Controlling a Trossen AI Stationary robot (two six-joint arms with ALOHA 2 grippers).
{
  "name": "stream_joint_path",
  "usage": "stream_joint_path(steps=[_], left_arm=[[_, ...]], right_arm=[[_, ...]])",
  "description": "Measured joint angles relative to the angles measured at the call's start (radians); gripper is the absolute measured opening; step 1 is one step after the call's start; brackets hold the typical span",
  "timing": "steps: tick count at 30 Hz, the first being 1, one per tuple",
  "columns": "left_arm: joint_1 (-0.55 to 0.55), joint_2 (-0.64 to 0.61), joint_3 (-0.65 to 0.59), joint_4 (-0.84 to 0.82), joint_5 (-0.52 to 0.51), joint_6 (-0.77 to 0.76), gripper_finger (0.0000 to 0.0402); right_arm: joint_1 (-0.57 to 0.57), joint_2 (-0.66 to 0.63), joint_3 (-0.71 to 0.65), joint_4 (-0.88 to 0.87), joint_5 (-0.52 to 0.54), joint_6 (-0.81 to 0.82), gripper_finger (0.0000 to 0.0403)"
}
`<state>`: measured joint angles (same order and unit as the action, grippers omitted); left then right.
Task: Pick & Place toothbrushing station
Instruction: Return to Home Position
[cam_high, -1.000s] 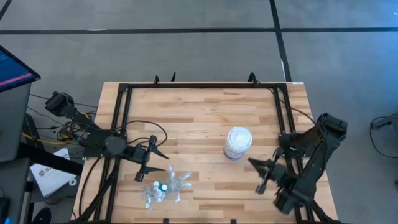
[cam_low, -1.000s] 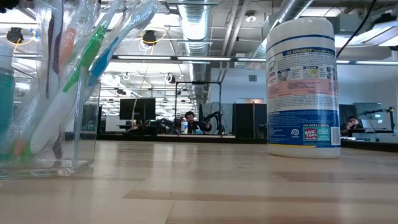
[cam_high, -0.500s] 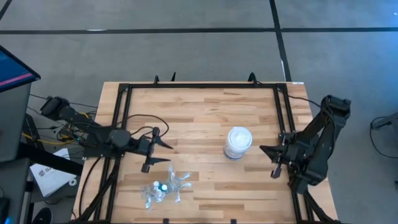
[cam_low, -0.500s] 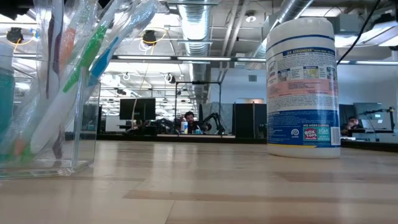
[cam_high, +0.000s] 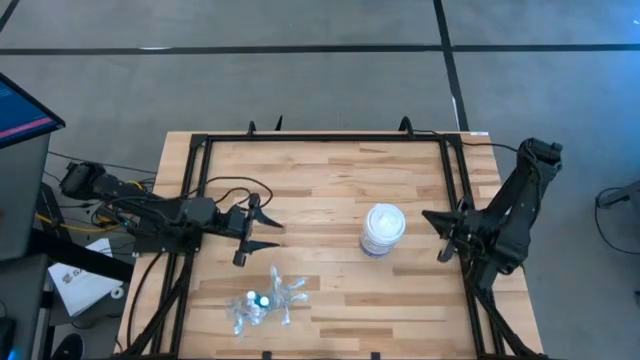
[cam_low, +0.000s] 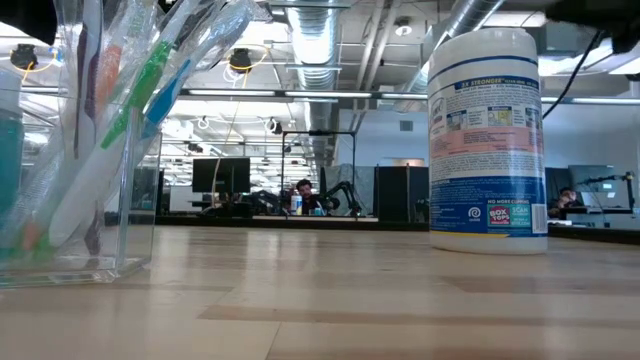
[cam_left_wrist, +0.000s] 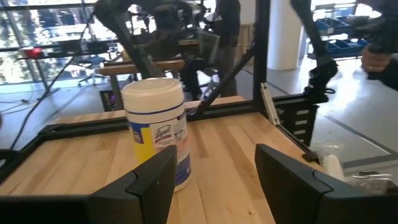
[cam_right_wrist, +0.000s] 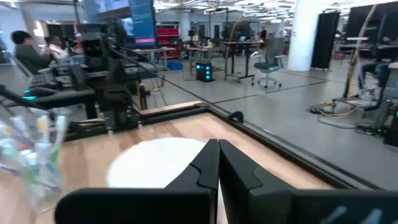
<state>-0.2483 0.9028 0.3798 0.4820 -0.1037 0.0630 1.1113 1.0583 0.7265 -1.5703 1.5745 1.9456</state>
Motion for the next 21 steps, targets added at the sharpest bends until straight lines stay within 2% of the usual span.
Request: stream_joint_path(steps=[6,12,15,21], left_arm=[[0.034,0.000,0.000,0.007,0.051,0.000,0.0213],[0.084,0.000,0.000,0.011,0.091,0.000,0.0213],[0.110,0.000,0.000,0.015,0.115,0.002,0.0213],[0.170,0.000,0.000,0.030,0.174,0.000,0.0213]], right_arm=[[0.002,-0.044,-0.089,0.054,-0.003,0.031,0.0000],[0.001,-0.018,-0.166,0.094,-0.006,0.144,0.0000],[0.006,0.036,-0.176,0.145,-0.006,0.129,0.0000],[-0.024,0.036,-0.175,0.000,-0.006,0.244,0.0000]])
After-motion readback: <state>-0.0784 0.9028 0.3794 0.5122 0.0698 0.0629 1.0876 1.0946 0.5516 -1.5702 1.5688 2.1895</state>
